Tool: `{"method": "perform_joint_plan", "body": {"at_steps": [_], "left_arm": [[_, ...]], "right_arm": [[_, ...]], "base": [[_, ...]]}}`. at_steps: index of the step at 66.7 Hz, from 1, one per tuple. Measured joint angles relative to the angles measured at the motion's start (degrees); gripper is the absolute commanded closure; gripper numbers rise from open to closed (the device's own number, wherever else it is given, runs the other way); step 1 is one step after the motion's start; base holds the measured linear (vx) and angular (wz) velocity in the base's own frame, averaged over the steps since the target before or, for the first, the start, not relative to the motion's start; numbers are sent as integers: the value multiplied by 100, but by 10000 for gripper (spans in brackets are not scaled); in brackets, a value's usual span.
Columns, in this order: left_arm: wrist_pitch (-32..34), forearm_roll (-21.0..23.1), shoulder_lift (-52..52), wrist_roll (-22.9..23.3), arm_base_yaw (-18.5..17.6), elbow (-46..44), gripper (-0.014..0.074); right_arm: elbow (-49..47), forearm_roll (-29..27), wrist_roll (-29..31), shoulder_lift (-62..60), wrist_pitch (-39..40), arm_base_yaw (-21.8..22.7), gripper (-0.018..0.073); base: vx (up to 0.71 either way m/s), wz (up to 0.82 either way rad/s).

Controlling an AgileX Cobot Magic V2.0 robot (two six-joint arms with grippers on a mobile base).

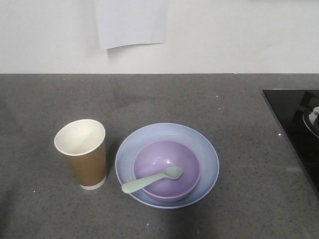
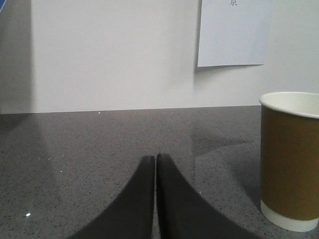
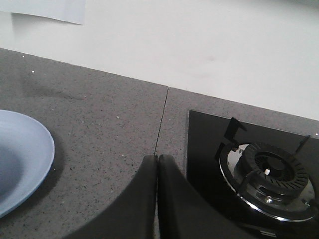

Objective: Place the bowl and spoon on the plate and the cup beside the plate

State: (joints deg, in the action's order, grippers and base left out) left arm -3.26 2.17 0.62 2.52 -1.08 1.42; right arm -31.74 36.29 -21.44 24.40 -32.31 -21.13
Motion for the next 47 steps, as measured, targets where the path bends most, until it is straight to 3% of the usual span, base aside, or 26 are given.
{"method": "perform_joint_plan", "body": {"at_steps": [13, 35, 47], "left_arm": [[0, 0, 0, 0, 0, 0, 603], [0, 0, 0, 0, 0, 0, 603], [0, 0, 0, 0, 0, 0, 603]], "right_arm": [[476, -110, 36, 0, 20, 0, 564], [1406, -1029, 214, -797, 344, 0, 564], [1989, -1656, 333, -1425, 548, 497, 564]], "base": [[0, 0], [0, 0], [0, 0]]}}
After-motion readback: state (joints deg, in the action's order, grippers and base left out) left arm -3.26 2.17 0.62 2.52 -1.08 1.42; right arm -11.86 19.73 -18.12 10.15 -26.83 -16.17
